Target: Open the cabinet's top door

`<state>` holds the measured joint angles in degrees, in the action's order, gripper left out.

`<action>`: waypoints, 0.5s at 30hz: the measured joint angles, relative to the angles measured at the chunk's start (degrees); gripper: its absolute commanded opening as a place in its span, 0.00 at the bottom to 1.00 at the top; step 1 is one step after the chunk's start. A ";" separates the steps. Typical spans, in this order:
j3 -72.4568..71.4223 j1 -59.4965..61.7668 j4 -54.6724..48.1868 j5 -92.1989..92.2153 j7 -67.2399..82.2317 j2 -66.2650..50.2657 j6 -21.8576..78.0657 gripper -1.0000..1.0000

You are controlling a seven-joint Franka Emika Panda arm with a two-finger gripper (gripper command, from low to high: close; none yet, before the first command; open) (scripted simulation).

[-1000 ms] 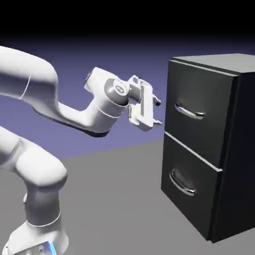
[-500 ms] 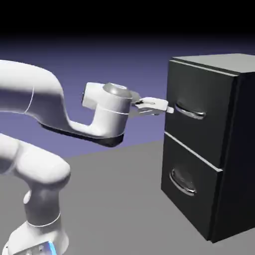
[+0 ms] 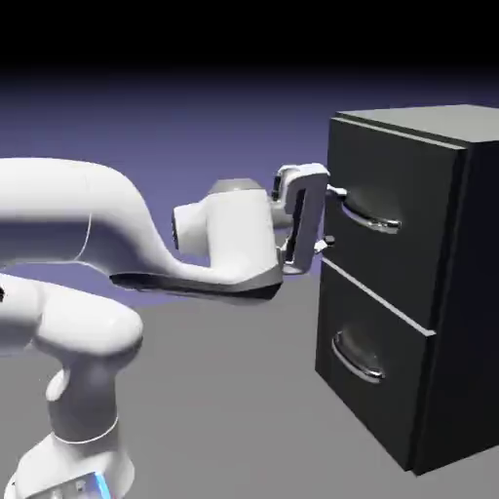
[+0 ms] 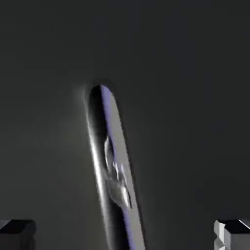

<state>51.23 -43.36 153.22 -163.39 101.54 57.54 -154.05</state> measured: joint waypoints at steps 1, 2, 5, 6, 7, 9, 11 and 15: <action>0.00 0.00 0.00 0.00 0.00 0.00 0.00 0.50; 1.36 -2.18 -1.66 -0.56 -0.58 -1.37 0.53 0.50; 5.11 -8.20 -6.25 -2.09 -2.19 -5.16 1.98 0.50; 6.13 -9.84 -7.49 -2.51 -2.62 -6.18 2.37 0.00; 6.13 -9.84 -7.49 -2.51 -2.62 -6.18 2.37 0.00; 4.61 -7.78 -6.39 -2.58 -3.37 -6.00 1.94 0.00; 1.64 -3.62 -3.90 -2.44 -4.17 -4.82 0.98 0.00; -4.41 4.69 0.39 -2.62 -6.98 -2.68 -1.61 0.00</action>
<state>46.82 -38.68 153.61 -166.00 94.56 54.86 -155.66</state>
